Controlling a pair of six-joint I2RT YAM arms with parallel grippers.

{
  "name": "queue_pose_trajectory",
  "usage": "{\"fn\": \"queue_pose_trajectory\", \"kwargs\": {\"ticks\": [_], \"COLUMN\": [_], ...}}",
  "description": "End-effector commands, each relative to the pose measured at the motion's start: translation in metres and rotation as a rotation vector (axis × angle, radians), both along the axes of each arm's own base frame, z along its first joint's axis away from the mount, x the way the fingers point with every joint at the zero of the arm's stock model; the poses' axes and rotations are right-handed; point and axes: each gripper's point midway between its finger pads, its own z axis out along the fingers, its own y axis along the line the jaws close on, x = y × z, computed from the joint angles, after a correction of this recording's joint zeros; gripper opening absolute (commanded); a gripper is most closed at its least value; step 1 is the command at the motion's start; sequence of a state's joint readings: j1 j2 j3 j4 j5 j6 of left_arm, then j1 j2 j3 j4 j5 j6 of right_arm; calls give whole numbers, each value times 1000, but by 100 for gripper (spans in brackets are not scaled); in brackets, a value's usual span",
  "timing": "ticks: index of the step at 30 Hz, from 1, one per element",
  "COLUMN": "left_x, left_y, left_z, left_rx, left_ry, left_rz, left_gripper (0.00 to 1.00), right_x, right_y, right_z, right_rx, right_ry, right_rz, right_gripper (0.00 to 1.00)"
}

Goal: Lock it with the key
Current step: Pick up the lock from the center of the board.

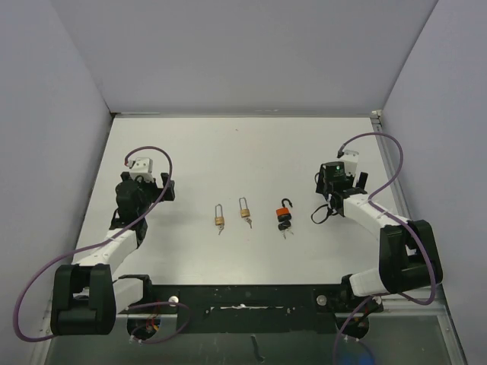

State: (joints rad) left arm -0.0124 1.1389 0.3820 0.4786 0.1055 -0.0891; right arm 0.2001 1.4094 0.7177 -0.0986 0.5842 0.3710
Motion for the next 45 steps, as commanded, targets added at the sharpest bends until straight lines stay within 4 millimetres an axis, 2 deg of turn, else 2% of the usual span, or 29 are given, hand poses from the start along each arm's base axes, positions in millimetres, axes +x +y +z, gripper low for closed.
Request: {"fn": "queue_pose_trajectory", "kwargs": {"ticks": [1, 15, 23, 31, 36, 42, 45], "left_x": [7, 9, 12, 24, 31, 28, 24], "left_y": [0, 0, -4, -6, -10, -27, -26], "left_z": [24, 22, 23, 15, 4, 6, 9], "left_rx": [6, 2, -18, -59, -77, -82, -87], "left_ry": [-88, -80, -79, -3, 82, 66, 42], "left_rz": [3, 6, -12, 3, -12, -120, -110], "left_gripper": [98, 98, 98, 98, 98, 98, 98], "right_x": [10, 10, 10, 4, -4, -21, -29], "right_y": [-1, -2, 13, 55, 94, 128, 145], "right_z": [21, 20, 27, 21, 34, 38, 35], "right_rx": [0, -9, -11, -14, -27, 56, 104], "right_ry": [-88, -82, -94, -56, -60, -78, -76], "right_rz": [-10, -23, 74, 236, 348, 455, 528], "right_gripper": [98, 98, 98, 98, 98, 98, 98]}}
